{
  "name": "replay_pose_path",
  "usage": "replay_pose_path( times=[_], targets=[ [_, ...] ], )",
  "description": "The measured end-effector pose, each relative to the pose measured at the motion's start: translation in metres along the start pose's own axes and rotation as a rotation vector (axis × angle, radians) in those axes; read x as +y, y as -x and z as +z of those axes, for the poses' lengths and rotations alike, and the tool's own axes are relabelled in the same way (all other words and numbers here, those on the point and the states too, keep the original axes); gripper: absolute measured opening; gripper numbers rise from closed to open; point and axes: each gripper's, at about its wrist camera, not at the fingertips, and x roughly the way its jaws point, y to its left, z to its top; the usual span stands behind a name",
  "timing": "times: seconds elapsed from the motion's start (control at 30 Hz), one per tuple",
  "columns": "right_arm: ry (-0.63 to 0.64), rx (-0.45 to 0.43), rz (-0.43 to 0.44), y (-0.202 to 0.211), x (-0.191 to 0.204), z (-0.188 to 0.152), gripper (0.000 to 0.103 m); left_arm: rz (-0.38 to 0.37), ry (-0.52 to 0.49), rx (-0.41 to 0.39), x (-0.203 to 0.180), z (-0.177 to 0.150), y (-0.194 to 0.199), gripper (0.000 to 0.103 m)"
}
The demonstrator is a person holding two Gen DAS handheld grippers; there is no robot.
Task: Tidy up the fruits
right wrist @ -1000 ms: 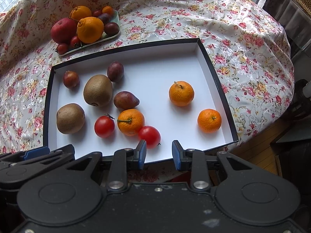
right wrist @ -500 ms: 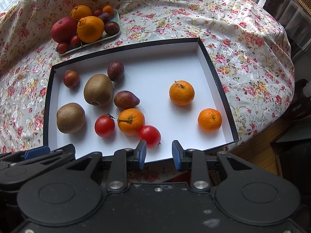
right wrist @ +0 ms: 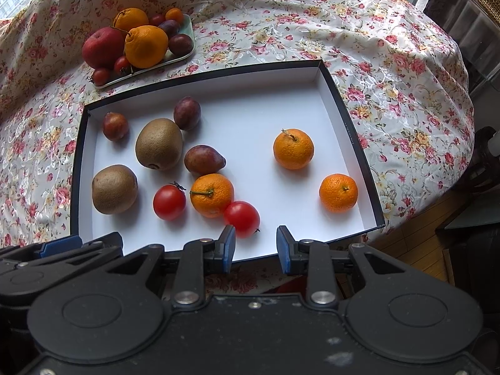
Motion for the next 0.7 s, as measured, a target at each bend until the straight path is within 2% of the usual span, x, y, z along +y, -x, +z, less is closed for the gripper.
replay_pose_path(
  times=[0.7],
  targets=[
    [0.003,0.008,0.007,-0.0011,0.0013,-0.001,0.032,-0.003,0.002,0.001,0.0009,0.0006,-0.0002,0.051]
  ],
)
